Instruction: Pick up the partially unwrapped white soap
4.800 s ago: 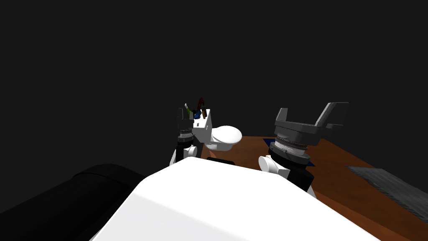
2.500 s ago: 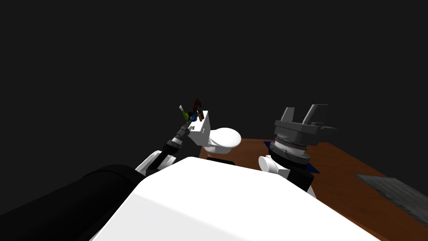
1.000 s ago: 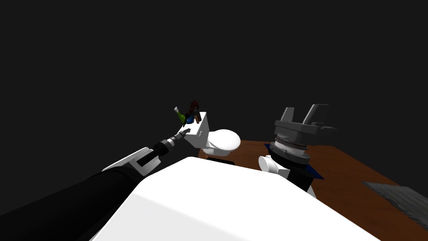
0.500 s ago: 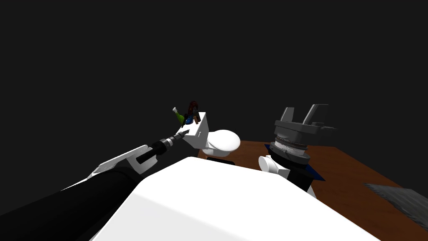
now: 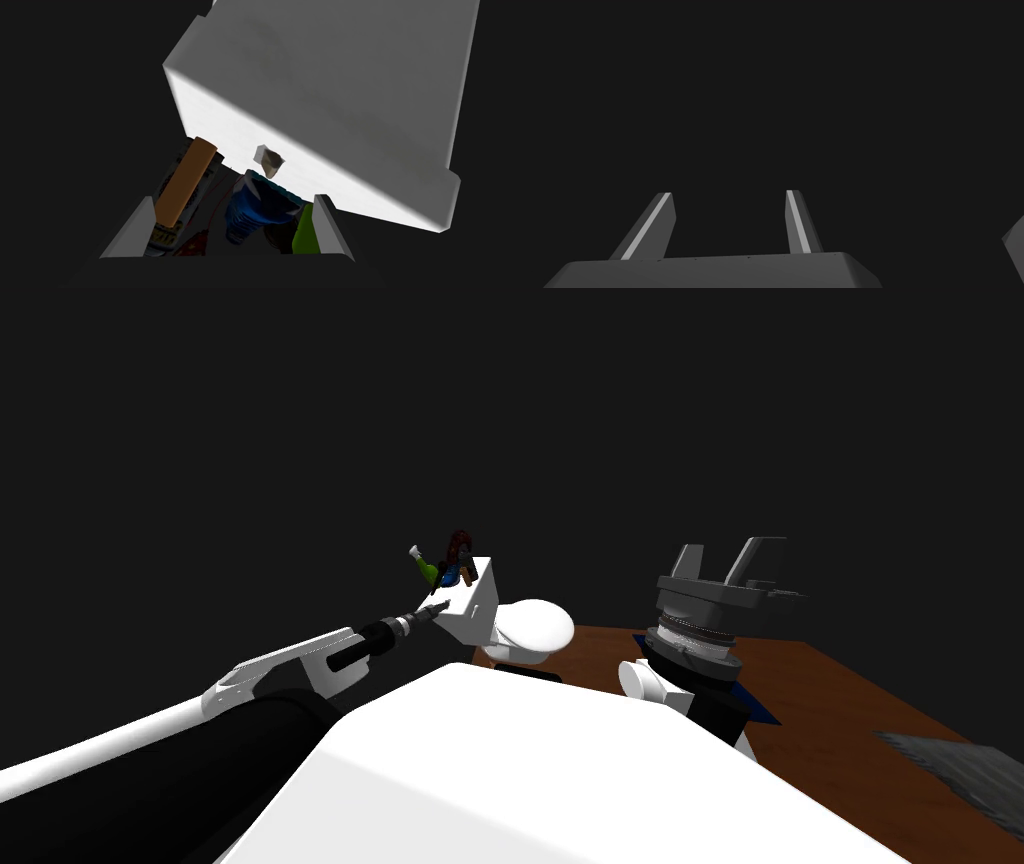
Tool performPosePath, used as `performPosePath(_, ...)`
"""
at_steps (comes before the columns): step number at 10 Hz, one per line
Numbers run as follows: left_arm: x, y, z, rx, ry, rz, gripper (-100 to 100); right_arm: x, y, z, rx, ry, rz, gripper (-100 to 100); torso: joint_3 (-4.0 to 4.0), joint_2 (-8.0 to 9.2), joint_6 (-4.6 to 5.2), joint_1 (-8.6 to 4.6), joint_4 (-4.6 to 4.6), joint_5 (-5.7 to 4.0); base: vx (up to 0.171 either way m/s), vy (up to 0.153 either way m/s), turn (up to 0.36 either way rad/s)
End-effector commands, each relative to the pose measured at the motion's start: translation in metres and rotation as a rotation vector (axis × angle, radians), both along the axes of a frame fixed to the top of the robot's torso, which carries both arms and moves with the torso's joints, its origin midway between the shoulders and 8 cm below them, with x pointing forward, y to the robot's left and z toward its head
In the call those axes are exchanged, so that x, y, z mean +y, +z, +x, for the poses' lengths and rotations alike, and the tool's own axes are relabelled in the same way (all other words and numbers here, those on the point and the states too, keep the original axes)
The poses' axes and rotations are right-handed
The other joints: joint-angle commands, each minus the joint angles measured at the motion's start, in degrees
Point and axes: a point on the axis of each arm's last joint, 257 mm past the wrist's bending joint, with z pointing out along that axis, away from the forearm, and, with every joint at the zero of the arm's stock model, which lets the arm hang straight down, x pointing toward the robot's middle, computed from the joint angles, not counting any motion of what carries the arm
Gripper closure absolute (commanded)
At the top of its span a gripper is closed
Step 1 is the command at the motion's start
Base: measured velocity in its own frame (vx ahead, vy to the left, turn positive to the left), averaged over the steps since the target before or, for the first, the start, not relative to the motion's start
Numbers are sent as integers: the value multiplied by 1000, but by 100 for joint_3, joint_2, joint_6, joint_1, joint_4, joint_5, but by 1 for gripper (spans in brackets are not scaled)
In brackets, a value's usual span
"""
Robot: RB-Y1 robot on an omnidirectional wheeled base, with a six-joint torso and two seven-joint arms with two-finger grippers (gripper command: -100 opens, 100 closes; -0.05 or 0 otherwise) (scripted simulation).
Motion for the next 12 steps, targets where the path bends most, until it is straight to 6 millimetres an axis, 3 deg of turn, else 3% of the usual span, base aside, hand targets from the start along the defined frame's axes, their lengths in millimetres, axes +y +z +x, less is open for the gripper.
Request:
performPosePath(1,3,-3,0,24,-11,33,-100,0,0,0,0,0,0,0,0,0,0,0,0,0,30,-23,7)
performPosePath(4,22,-11,-3,89,-8,123,-100,0,0,0,0,0,0,0,1,2,0,1,0,0,32,-23,7)
performPosePath(12,42,-19,1,201,-65,306,-100,0,0,0,0,0,0,0,2,4,0,2,1,1,28,-20,6)
